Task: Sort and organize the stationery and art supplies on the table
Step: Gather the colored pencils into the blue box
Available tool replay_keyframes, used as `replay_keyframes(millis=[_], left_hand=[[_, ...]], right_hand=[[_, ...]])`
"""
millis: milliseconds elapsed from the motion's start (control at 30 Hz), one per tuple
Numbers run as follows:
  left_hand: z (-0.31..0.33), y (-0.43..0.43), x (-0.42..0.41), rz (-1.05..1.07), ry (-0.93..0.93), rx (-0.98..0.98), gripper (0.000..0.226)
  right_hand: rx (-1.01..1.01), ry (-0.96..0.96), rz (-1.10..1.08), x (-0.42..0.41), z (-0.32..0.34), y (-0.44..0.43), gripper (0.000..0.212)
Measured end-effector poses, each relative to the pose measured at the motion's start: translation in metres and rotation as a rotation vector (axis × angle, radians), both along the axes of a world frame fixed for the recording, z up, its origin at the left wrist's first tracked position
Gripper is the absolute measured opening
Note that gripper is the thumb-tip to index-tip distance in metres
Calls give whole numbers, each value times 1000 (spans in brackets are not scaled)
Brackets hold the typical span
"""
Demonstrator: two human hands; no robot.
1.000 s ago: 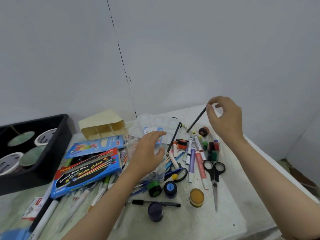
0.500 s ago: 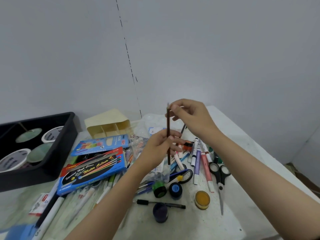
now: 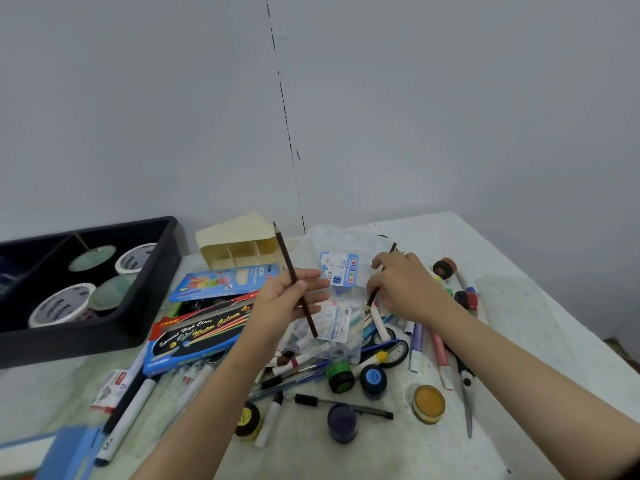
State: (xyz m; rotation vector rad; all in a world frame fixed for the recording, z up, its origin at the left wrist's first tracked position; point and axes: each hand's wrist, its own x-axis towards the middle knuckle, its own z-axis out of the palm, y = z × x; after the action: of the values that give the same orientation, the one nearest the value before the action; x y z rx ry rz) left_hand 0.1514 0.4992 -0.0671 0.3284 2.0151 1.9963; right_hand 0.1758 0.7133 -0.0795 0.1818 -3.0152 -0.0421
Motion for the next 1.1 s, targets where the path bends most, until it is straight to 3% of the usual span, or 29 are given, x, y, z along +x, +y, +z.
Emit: replay_keyframes(millis=[400,533,667,767,900,1100], left_hand=[[1,7,7,-26,-46,55,30],[1,7,8,-14,-45,59,29],[0,5,8,-29,-42,73,29],[1,6,9,-73,-22,73,30],[6,11,14,-172,-46,130,30],[8,9,19,-264,-74,151,28]], right_hand=[[43,54,54,-2,-10,6,31],[-29,214,109,-2,-5,12,20],[-367,467,132,8,27,3,14],[-667,528,121,18,54,-15,17],[-1017,351,105,24,75,-37,28],[-1158,210,39,19,64,-49,26]])
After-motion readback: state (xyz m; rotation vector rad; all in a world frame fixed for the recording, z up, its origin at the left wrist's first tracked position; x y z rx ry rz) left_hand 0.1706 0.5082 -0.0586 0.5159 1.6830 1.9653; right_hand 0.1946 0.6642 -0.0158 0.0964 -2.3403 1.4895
